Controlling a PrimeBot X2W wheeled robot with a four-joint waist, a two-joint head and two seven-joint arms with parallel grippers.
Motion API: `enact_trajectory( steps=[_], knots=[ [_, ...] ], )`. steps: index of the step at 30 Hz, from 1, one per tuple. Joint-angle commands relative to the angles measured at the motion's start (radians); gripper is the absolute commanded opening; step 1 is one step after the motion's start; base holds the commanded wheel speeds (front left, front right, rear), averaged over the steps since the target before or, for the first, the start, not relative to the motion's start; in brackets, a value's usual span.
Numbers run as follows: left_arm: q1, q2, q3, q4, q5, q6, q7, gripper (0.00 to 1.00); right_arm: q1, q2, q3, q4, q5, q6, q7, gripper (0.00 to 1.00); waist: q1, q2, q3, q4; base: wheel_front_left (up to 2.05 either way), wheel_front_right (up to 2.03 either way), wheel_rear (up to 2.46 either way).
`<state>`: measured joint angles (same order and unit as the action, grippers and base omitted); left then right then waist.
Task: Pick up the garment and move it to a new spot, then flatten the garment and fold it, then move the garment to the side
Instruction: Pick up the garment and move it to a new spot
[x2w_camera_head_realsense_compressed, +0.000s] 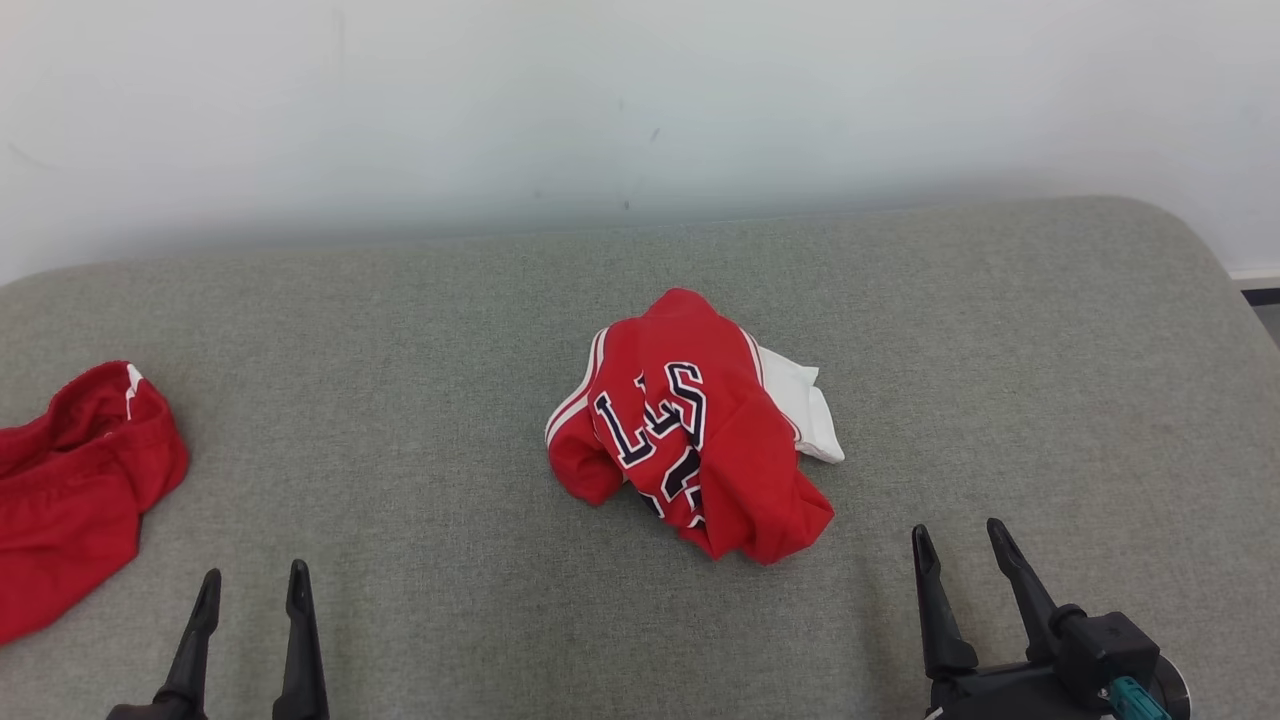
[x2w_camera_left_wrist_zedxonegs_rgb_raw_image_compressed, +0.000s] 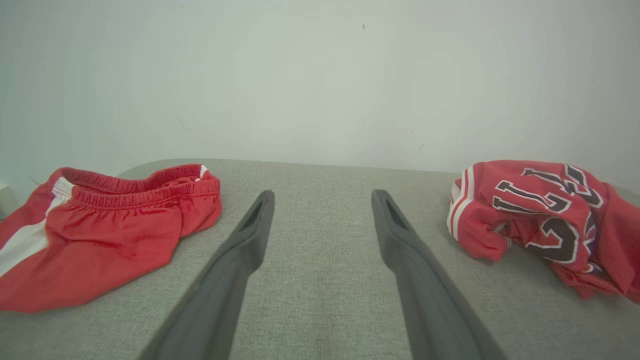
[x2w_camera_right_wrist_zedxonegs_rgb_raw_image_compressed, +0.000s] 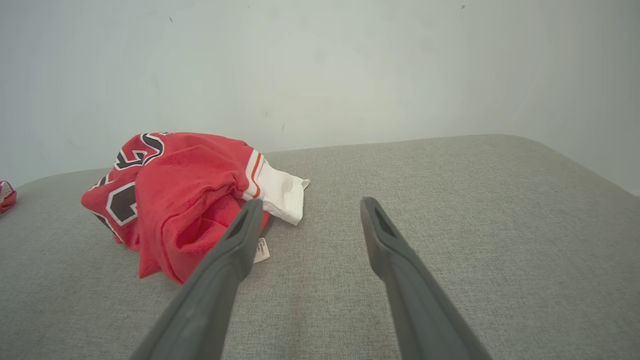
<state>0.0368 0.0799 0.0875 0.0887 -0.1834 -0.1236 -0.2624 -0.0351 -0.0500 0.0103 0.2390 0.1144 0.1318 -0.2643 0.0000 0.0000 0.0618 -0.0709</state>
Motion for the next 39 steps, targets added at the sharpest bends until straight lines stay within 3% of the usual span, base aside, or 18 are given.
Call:
enact_trajectory(
  steps=[1,39],
  knots=[
    [0.005,-0.003,0.009,0.009,0.012,-0.004,-0.002,1.0,0.008,-0.001,0.002,0.001,0.002,-0.002,-0.002,1.0,0.0,0.0,0.001,0.001,0.0,0.0,0.0],
    [0.012,-0.017,-0.002,0.052,0.049,-0.007,-0.002,1.0,0.011,-0.001,0.01,0.013,0.002,-0.002,-0.002,1.0,0.0,0.0,0.0,0.0,0.0,0.0,0.0]
  ],
)
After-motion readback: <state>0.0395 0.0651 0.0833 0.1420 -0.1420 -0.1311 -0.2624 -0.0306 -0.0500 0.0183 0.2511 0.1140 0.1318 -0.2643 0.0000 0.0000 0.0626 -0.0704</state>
